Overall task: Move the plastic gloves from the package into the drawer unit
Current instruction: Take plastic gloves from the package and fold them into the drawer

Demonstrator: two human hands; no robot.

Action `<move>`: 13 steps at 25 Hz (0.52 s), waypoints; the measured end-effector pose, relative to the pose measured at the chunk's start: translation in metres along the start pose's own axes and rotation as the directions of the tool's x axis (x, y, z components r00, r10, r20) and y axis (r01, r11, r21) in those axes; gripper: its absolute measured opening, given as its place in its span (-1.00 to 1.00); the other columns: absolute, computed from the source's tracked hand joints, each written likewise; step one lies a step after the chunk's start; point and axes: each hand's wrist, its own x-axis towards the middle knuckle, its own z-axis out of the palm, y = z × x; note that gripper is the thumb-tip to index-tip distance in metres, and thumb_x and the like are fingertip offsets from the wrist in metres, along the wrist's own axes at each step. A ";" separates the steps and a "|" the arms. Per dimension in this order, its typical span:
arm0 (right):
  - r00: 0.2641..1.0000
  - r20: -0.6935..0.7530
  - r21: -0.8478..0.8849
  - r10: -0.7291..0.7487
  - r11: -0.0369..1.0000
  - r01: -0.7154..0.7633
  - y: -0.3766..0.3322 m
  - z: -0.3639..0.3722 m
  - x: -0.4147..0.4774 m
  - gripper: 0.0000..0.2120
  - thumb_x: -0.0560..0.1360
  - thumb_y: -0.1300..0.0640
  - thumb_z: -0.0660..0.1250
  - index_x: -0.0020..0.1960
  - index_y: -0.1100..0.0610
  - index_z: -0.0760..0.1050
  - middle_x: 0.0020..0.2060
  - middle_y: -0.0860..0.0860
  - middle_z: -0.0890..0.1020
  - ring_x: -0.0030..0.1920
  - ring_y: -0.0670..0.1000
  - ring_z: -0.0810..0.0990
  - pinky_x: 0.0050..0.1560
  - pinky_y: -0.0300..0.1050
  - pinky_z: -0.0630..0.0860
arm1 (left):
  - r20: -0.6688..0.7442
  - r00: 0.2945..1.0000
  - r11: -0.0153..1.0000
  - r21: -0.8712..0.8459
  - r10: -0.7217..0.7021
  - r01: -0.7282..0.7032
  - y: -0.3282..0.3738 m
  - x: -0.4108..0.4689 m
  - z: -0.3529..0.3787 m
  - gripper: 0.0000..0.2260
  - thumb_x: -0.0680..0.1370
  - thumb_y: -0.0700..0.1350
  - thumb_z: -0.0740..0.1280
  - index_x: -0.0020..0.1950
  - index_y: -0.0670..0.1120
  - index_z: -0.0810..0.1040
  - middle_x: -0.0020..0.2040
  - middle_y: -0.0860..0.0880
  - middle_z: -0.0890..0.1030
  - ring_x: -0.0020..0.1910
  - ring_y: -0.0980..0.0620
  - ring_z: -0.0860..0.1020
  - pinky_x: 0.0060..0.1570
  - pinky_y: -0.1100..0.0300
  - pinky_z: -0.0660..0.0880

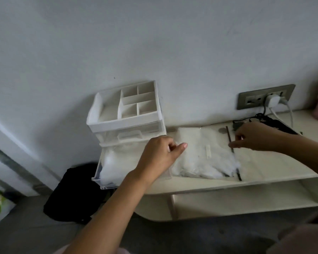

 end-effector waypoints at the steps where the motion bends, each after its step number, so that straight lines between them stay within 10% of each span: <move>1: 1.000 0.011 0.033 0.020 0.999 -0.021 0.012 0.010 0.003 -0.71 0.47 -0.15 0.34 -0.10 0.08 0.58 -0.27 -0.04 0.58 -0.28 -0.10 0.51 -0.27 -0.26 0.42 | 0.026 0.999 0.999 -0.029 0.019 -0.019 0.006 0.003 0.010 -0.67 0.51 0.11 0.36 -0.26 -0.14 0.56 -0.25 -0.01 0.61 -0.22 0.07 0.57 -0.11 0.11 0.50; 8: 0.963 0.251 0.075 0.094 0.990 -0.116 0.063 0.048 0.010 -0.44 0.43 -0.08 0.42 0.35 0.08 0.38 0.23 0.03 0.50 0.20 0.01 0.47 0.17 -0.21 0.37 | 0.239 0.971 0.997 -0.072 0.019 -0.002 0.033 0.022 0.092 -0.81 0.51 0.08 0.37 -0.05 -0.03 0.55 0.12 -0.01 0.55 0.15 0.06 0.49 0.12 0.25 0.36; 13: 0.971 0.232 0.111 0.053 0.991 -0.081 0.073 0.058 0.011 -0.38 0.35 -0.15 0.47 0.33 0.04 0.42 0.14 0.00 0.47 0.09 -0.01 0.46 0.02 -0.25 0.36 | 0.445 0.886 0.983 0.173 -0.130 0.058 0.021 0.033 0.136 -0.37 0.55 0.18 0.25 0.53 -0.07 0.16 0.55 -0.09 0.12 0.53 -0.07 0.06 0.48 -0.08 -0.04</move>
